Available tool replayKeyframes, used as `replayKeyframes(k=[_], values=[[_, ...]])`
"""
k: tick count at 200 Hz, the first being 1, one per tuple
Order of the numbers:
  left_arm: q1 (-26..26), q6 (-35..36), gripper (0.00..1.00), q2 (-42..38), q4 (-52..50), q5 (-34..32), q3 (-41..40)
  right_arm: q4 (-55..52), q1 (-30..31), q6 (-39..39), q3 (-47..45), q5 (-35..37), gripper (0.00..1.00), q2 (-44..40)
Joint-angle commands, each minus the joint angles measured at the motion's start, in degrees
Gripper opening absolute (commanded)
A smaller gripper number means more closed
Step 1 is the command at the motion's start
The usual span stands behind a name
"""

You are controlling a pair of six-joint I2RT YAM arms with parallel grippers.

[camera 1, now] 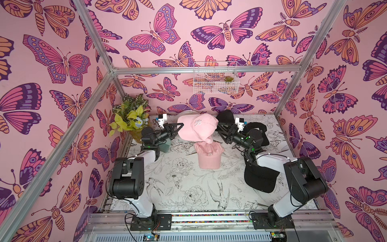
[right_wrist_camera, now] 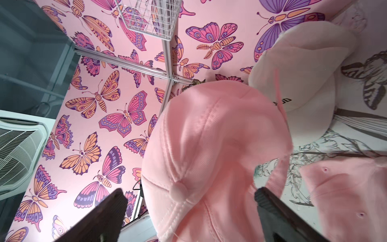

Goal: Stack the baseball caps by color
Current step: Pick up the baseball cap from the center of the board, then place the baseball cap on the baseball cap.

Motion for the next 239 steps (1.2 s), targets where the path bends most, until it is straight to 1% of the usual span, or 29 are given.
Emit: replayKeyframes(k=[1, 28, 71, 103, 114, 143, 168, 192, 239], values=[[-0.86, -0.52, 0.00, -1.22, 3.00, 1.04, 1.60, 5.57, 0.70, 2.74, 1.58, 0.35, 1.00, 0.42], [-1.62, -0.43, 0.00, -0.88, 2.72, 0.77, 2.55, 7.13, 1.35, 4.84, 2.84, -0.37, 1.00, 0.78], [-3.27, 0.09, 0.00, 0.40, 2.38, 0.63, 4.66, 6.47, 3.61, 4.25, 3.46, 0.44, 0.99, 1.60], [-3.98, -0.03, 0.00, 1.50, 2.27, 0.94, 5.30, 7.30, 4.05, 4.60, 3.97, 1.07, 0.99, 3.05], [-4.17, 0.16, 0.00, 1.64, 2.27, 1.20, 5.30, 7.72, 4.05, 4.15, 4.03, 1.34, 0.99, 3.55], [-4.31, 1.78, 0.00, 2.49, 1.25, 2.32, 4.74, 7.16, 4.03, -0.34, 5.18, 1.50, 0.99, 4.13], [-4.26, 4.21, 0.00, 4.62, -1.39, 2.65, 3.95, 10.51, 4.03, 0.52, 6.98, 0.71, 0.98, 4.66], [-3.99, 5.01, 0.00, 7.29, -1.76, 3.22, 3.56, 11.20, 4.04, -1.00, 7.39, -0.25, 0.98, 2.66], [-2.81, 4.87, 0.00, 11.19, -1.51, 2.87, 4.02, 8.93, 4.03, -5.04, 3.84, -1.02, 0.98, -3.05]])
